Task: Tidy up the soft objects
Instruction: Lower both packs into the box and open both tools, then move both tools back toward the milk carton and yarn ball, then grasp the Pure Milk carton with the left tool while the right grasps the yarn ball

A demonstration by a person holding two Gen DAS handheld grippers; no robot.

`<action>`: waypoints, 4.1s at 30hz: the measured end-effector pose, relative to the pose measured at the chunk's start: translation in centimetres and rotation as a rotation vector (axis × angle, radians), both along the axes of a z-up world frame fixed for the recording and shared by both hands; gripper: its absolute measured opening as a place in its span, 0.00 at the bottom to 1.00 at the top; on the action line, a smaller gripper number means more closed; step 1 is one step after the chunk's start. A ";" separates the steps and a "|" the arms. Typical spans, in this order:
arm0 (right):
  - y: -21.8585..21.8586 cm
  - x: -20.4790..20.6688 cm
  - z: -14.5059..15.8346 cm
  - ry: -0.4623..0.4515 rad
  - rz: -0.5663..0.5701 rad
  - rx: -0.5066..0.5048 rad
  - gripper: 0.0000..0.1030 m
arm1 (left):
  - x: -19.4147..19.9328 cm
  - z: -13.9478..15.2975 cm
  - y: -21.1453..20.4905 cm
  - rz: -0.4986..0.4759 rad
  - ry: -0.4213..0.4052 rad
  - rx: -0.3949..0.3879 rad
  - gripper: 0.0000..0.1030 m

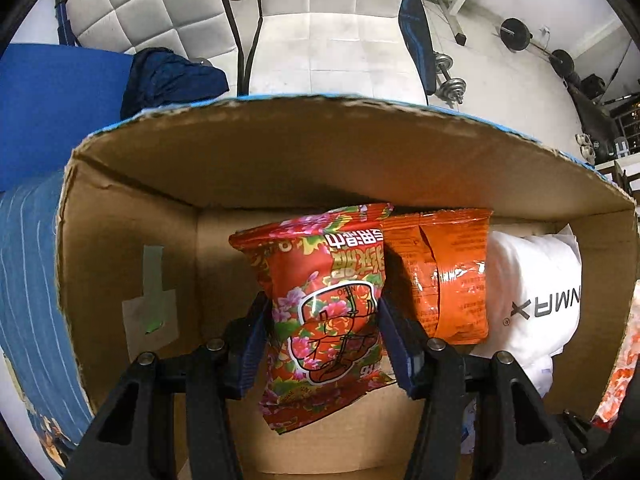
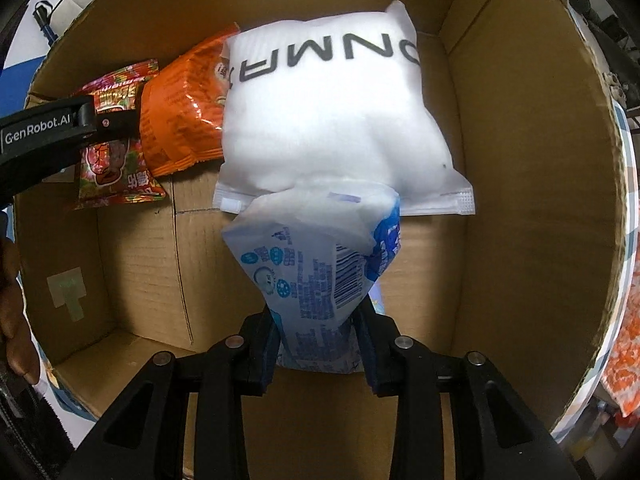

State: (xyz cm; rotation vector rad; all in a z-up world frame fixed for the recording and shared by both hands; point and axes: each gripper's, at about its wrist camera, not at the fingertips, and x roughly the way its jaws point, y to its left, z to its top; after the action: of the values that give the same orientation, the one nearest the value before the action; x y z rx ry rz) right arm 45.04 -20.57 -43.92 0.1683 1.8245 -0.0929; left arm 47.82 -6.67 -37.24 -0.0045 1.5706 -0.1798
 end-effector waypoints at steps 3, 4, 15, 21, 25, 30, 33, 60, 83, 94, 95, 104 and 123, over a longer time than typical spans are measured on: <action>-0.7 0.3 -0.2 0.003 -0.014 0.012 0.42 | 0.2 -0.1 0.7 0.033 0.026 -0.016 0.52; -0.9 0.4 -0.2 0.005 -0.018 0.016 0.44 | 0.0 0.2 0.9 0.044 0.030 -0.019 0.53; -1.0 0.5 3.8 -0.083 -0.035 0.003 0.90 | -2.0 5.3 2.1 0.086 -0.058 -0.084 0.72; -0.6 -0.2 6.9 -0.159 -0.035 -0.006 1.00 | -4.6 9.3 2.4 0.066 -0.173 -0.077 0.95; 0.2 -2.0 8.7 -0.190 -0.042 -0.012 1.00 | -7.0 11.0 3.2 0.073 -0.216 -0.079 0.96; 1.2 -3.7 11.1 -0.238 -0.012 -0.071 1.00 | -10.6 13.4 4.0 0.081 -0.291 -0.068 0.96; 1.9 -4.6 12.3 -0.267 0.006 -0.096 1.00 | -12.6 15.1 4.5 0.076 -0.335 -0.063 0.96; 5.4 -13.7 24.0 -0.425 0.018 -0.129 1.00 | -24.9 22.3 6.9 0.041 -0.502 -0.013 0.96; 4.0 -20.2 -0.2 0.008 -0.143 0.070 0.49 | -25.8 7.8 6.0 0.108 -0.158 0.034 0.96; -7.8 -22.6 3.2 -0.049 -0.309 -0.069 0.48 | -23.1 3.0 -0.8 0.039 -0.044 -0.019 0.96; -8.4 -22.8 3.4 -0.053 -0.322 -0.073 0.48 | -22.9 2.4 -1.2 0.036 -0.029 -0.022 0.96; -8.8 -23.4 2.8 -0.069 -0.340 -0.037 0.48 | -20.7 -2.1 -4.4 0.015 0.067 0.005 0.96; -5.7 -24.6 2.3 -0.022 -0.204 0.007 0.48 | -26.3 -4.0 -2.2 -0.013 0.064 0.090 0.86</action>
State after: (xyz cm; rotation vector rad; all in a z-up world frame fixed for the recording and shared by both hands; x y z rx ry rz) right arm 20.44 -26.31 -41.60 0.3590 1.7819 -0.2275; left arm 21.49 -8.91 -41.20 0.0706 1.6416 -0.1203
